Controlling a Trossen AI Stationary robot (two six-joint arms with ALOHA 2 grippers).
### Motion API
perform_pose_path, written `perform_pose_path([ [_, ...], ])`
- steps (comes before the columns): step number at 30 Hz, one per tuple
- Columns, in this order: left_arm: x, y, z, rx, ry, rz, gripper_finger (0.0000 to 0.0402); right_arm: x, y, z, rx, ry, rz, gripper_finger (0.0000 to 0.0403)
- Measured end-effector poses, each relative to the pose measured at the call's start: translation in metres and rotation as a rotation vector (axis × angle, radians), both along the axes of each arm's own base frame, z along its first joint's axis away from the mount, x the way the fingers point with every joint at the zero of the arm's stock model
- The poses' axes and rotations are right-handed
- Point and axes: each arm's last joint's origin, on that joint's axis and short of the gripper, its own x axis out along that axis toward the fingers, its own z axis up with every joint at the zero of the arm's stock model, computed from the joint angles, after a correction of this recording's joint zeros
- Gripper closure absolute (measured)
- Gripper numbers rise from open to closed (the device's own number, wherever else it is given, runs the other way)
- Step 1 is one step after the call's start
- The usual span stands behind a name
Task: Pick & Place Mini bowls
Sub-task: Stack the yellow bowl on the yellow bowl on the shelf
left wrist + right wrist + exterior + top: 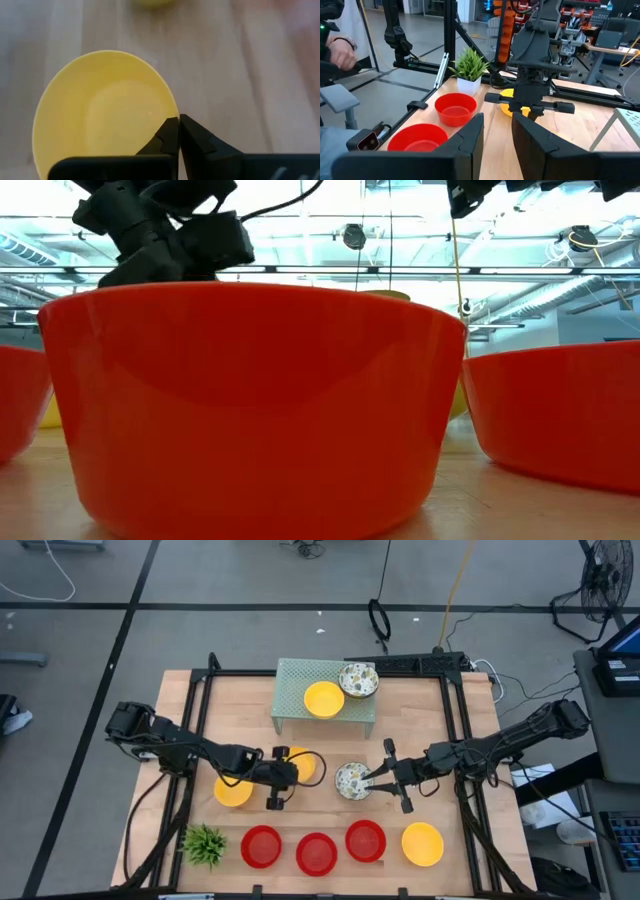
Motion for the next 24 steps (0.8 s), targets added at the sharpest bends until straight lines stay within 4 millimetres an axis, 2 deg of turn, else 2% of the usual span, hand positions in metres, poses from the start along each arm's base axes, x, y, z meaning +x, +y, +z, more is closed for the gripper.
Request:
perform_pose_path([
  [6,0.011,-0.009,0.022,-0.049,-0.089,-0.088,0.0396,0.000,0.000,0.000,0.000,0.001,0.000,0.0314],
  [10,0.022,-0.019,0.047,-0.017,-0.175,-0.180,0.0397,0.000,0.000,0.000,0.000,0.001,0.000,0.0314],
  [14,0.030,-0.024,0.080,0.107,-0.289,-0.169,0.0395,0.000,0.000,-0.001,-0.001,0.005,0.000,0.0314],
  [19,0.037,-0.018,0.110,0.293,-0.332,-0.093,0.0395,0.000,0.000,-0.001,-0.003,0.009,0.000,0.0314],
  [24,0.044,-0.001,0.139,0.423,-0.377,-0.041,0.0398,0.000,0.000,-0.001,-0.002,0.008,0.000,0.0314],
])
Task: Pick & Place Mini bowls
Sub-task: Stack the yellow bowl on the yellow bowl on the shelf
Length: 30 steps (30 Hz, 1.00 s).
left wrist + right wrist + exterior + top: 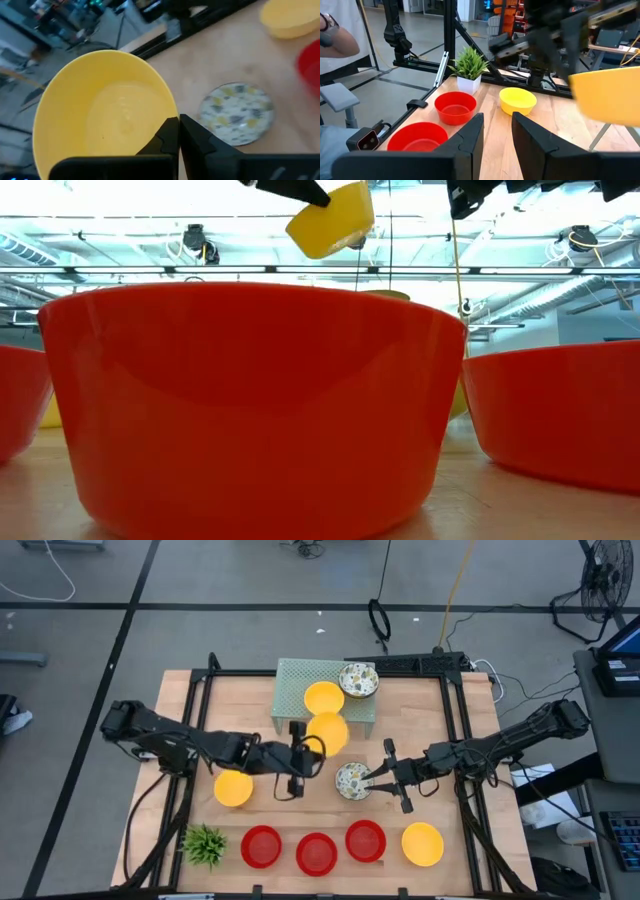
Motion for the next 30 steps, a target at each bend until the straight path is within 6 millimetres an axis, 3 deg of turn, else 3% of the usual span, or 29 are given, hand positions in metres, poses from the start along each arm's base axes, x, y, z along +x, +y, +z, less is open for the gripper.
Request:
perform_pose_path([
  [4,0.005,0.027,0.010,0.027,-0.020,0.084,0.0392,0.000,0.000,0.000,0.000,0.000,0.000,0.0314],
  [11,0.005,0.082,0.006,-0.030,0.001,0.250,0.0394,0.000,0.000,0.000,0.000,0.000,0.000,0.0314],
  [15,0.003,0.101,0.006,-0.106,-0.002,0.239,0.0397,0.000,0.000,0.000,0.000,0.000,0.000,0.0314],
  [20,0.002,0.113,0.002,-0.174,0.014,0.243,0.0395,0.000,0.000,0.000,-0.001,0.000,0.000,0.0314],
  [30,0.007,0.116,-0.012,-0.190,0.079,0.217,0.0398,0.000,0.000,0.001,-0.001,-0.009,0.000,0.0314],
])
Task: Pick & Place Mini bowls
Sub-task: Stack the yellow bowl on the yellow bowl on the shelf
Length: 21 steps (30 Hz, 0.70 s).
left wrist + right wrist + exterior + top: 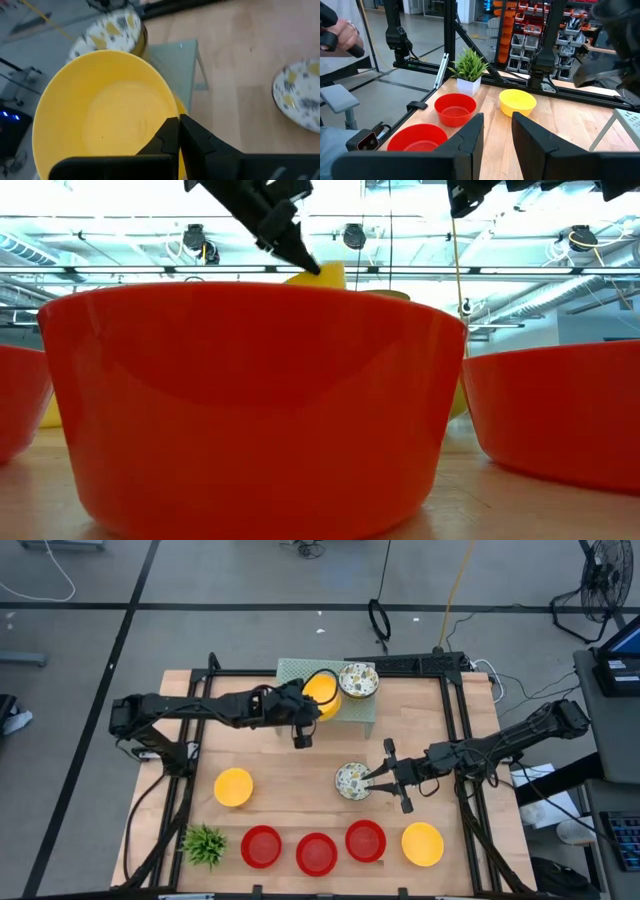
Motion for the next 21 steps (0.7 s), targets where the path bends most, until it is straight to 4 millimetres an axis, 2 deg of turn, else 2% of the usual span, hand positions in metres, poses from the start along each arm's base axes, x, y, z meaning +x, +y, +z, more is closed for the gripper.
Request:
perform_pose_path([
  [21,0.0002,0.0020,-0.0014,0.028,0.019,-0.020,0.0387,0.0000,0.0001,0.0007,0.002,-0.007,0.000,0.0314],
])
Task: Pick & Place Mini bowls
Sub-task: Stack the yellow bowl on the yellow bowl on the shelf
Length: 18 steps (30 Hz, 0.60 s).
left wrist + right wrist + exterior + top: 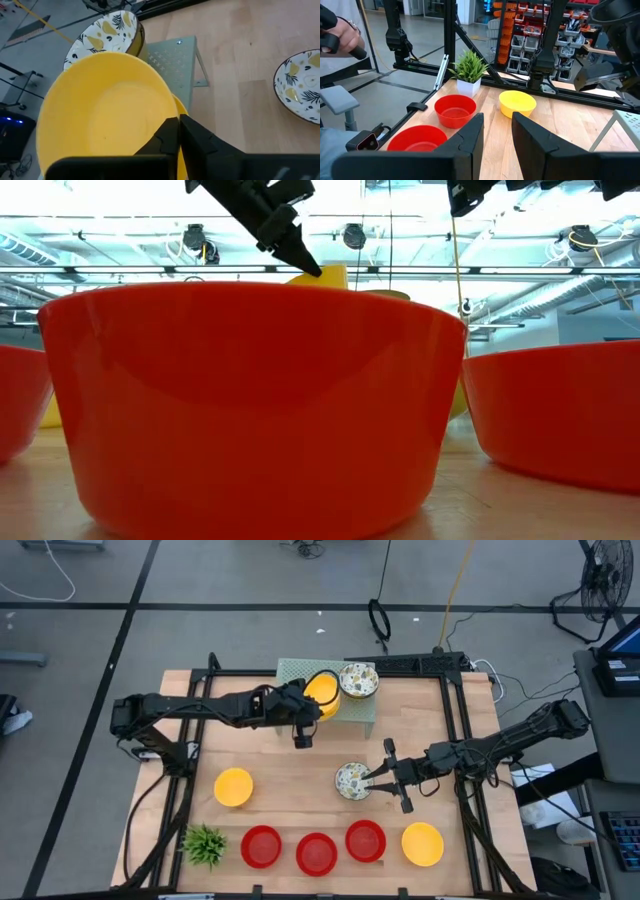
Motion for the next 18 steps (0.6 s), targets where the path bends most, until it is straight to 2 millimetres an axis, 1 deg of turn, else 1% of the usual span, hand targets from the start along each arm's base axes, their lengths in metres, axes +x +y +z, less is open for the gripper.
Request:
perform_pose_path([
  [5,0.000,0.000,0.000,0.000,-0.001,0.000,0.0354,0.000,0.000,0.000,0.000,0.000,0.000,0.0314],
  [12,0.001,0.000,0.002,0.012,-0.015,0.007,0.0326,0.000,0.000,0.000,0.000,0.000,0.000,0.0314],
  [18,0.001,-0.001,0.012,0.035,-0.094,0.022,0.0296,0.000,0.000,0.000,0.000,0.000,0.000,0.0314],
])
